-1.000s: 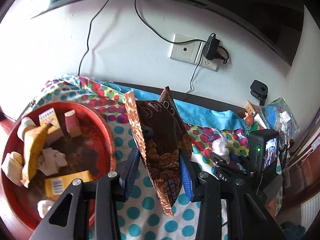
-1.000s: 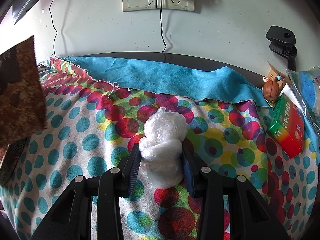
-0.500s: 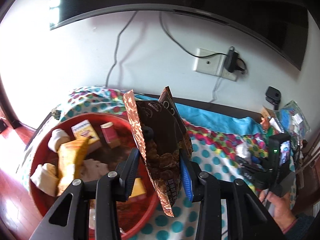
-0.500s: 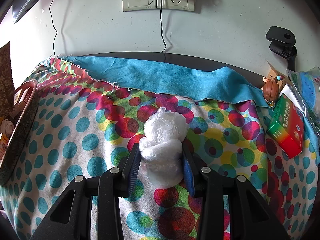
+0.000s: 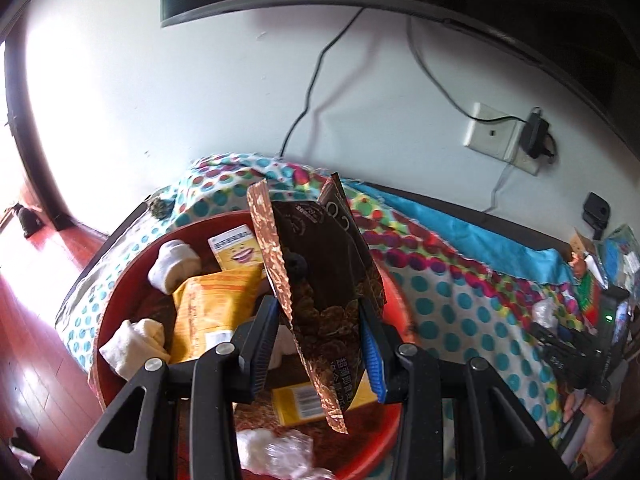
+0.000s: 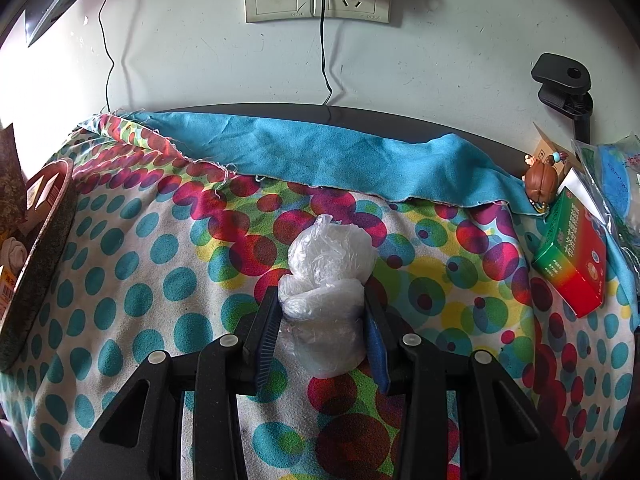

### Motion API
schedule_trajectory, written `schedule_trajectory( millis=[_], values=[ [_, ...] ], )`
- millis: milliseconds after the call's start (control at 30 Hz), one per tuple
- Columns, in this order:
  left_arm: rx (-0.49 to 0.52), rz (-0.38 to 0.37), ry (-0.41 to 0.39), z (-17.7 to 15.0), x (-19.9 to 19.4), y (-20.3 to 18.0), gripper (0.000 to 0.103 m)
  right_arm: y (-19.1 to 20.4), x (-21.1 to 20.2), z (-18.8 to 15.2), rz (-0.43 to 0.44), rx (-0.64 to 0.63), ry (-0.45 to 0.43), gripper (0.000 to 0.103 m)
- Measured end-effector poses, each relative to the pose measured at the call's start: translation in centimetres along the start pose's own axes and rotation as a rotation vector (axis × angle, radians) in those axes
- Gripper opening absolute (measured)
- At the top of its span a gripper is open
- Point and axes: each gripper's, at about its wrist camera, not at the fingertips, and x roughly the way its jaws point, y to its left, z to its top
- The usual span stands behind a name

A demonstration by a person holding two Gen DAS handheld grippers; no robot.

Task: Organize objects
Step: 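Lift the brown snack bag with the left gripper and carry it over the red tray, then lower the brown snack bag into the red tray and open the left gripper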

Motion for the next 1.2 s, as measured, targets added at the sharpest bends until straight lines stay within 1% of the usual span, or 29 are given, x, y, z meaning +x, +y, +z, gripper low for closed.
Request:
schedule_trajectory(
  millis=[333, 467, 800, 900, 967, 1133, 1200],
  values=[
    [-0.034, 0.038, 0.05, -0.8, 2.8, 2.6, 0.04, 0.0, 0.1, 0.2, -0.004, -0.002, 0.001, 0.037],
    [-0.043, 0.03, 0.072, -1.1, 3.7, 3.2, 0.04, 0.1, 0.0, 0.1, -0.005, -0.003, 0.001, 0.037],
    [-0.063, 0.002, 0.078, -0.9, 4.5, 4.3, 0.04, 0.1, 0.1, 0.1, -0.014, -0.004, 0.001, 0.039],
    [-0.064, -0.001, 0.067, -0.9, 4.4, 4.3, 0.043, 0.1, 0.1, 0.2, -0.015, -0.005, 0.001, 0.039],
    [-0.041, 0.003, 0.064, -1.0, 4.4, 4.1, 0.043, 0.0, 0.0, 0.2, -0.018, -0.006, 0.001, 0.04],
    [0.016, 0.036, -0.002, -1.3, 3.1, 3.5, 0.046, -0.3, 0.0, 0.2, -0.022, -0.007, 0.001, 0.041],
    [0.026, 0.044, -0.019, -1.3, 2.5, 3.6, 0.052, -0.3, 0.0, 0.2, -0.025, -0.009, 0.001, 0.041]
  ],
)
